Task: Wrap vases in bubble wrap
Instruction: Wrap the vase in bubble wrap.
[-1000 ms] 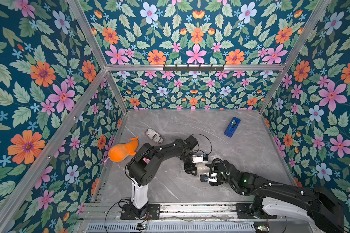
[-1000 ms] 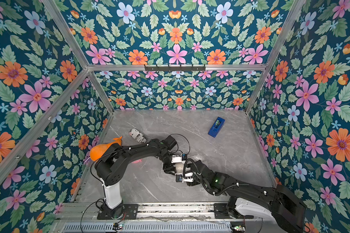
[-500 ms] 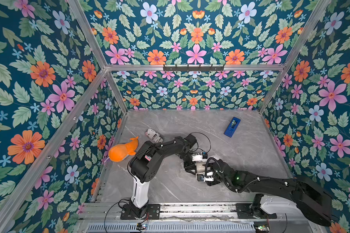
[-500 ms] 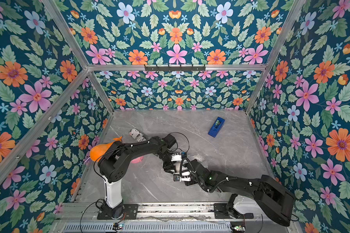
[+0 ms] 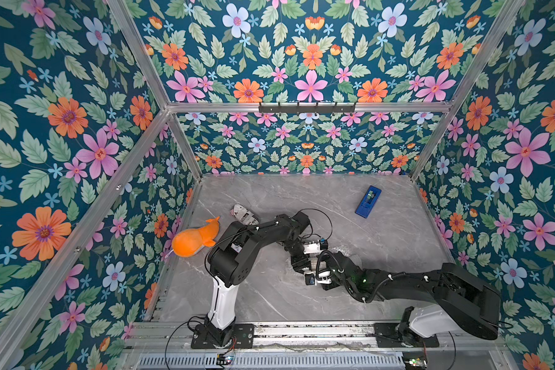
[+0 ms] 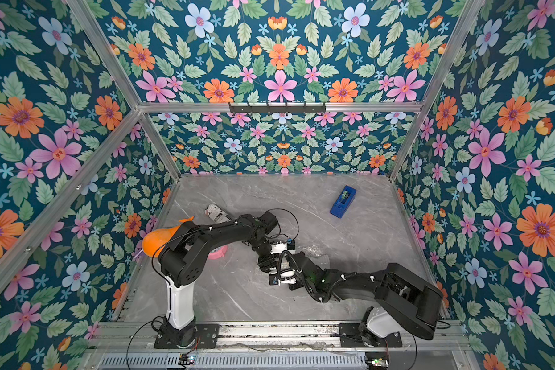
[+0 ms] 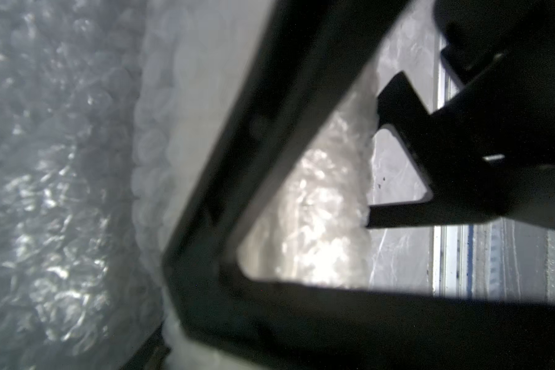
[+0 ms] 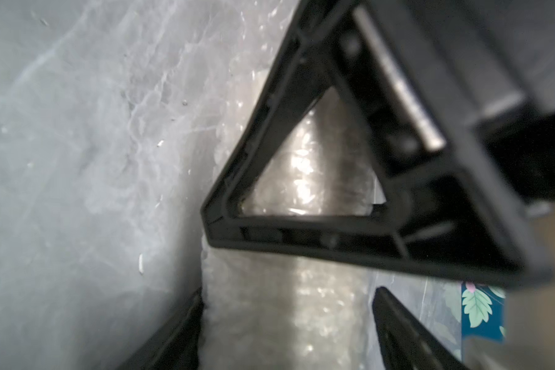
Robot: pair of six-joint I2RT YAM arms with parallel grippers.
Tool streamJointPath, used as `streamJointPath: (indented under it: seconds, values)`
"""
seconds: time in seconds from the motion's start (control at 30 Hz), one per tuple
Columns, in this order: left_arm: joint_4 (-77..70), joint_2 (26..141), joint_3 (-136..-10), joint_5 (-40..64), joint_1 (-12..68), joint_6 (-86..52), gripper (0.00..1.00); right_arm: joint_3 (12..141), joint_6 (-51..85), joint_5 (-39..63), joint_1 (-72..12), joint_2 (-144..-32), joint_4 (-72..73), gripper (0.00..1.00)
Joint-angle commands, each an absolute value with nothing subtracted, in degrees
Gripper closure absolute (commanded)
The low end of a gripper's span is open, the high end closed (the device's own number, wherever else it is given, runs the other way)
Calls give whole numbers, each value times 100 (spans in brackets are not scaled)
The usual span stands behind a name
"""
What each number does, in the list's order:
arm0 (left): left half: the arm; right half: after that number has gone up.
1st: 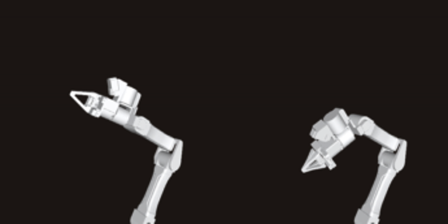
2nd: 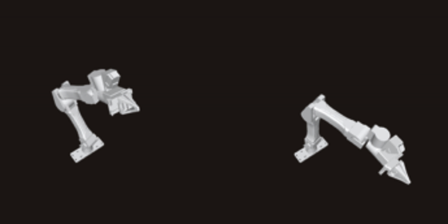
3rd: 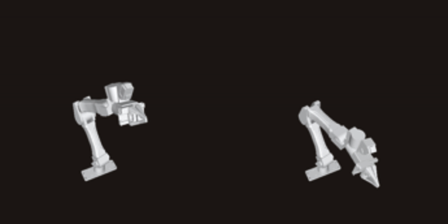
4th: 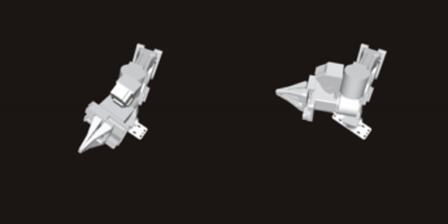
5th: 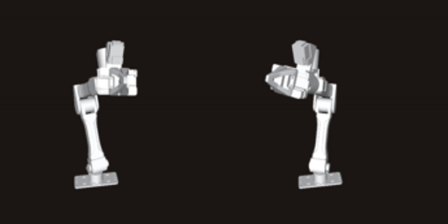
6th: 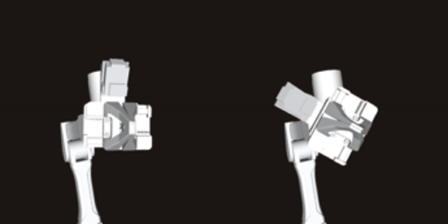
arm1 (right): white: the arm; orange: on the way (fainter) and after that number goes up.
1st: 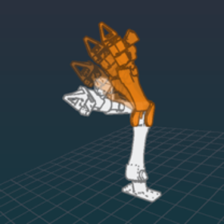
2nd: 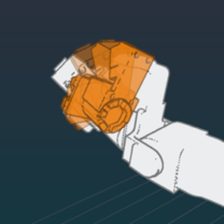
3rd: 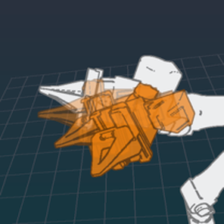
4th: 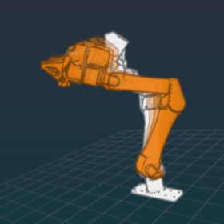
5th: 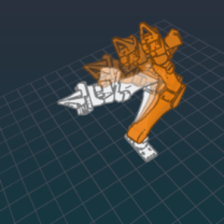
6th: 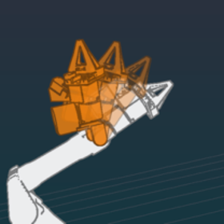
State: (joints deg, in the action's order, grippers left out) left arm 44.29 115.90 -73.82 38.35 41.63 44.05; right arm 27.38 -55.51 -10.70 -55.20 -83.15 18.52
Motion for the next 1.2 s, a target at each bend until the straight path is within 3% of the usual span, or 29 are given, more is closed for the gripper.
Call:
streamJointPath:
  seconds: [0.0, 0.17, 0.3, 0.37, 0.47, 0.5, 0.6, 0.77, 1.03, 1.17]
  values:
    - [5027, 11864, -7260, 2505, 4169, 4375, 53, 2776, -5528, -1370, -5520, -8435, 1600, 22]
    - [5010, 11808, -7285, 2472, 4167, 4386, 52, 2954, -5379, -1424, -5520, -8559, 916, 30]
    - [4920, 11637, -7391, 2463, 4173, 4292, 45, 2967, -5283, -1342, -5520, -8578, 774, 39]
    - [4593, 11428, -7420, 2357, 4171, 4192, 35, 2971, -5225, -1270, -5528, -8553, 692, 41]
    - [3963, 10903, -7357, 2292, 4098, 4039, 4, 2980, -5130, -1170, -5528, -8504, 562, 41]
    - [3798, 10719, -7323, 2375, 4073, 4006, 1, 2984, -5111, -1138, -5528, -8493, 524, 41]
    - [3479, 10262, -7274, 2380, 4069, 3942, 1, 3058, -5058, -1042, -5528, -8482, 310, 43]
    - [2890, 9540, -6854, 1472, 3962, 3861, 1, 3213, -4940, -754, -5487, -8490, 28, 43]
    - [-1370, 7216, -4448, -1592, 3505, 3715, 1, 3802, -4604, 587, -5009, -8519, -1141, 43]
    - [-1798, 6301, -3925, -1445, 3476, 3983, 1, 4601, -4691, 1486, -4512, -8951, -2430, 43]
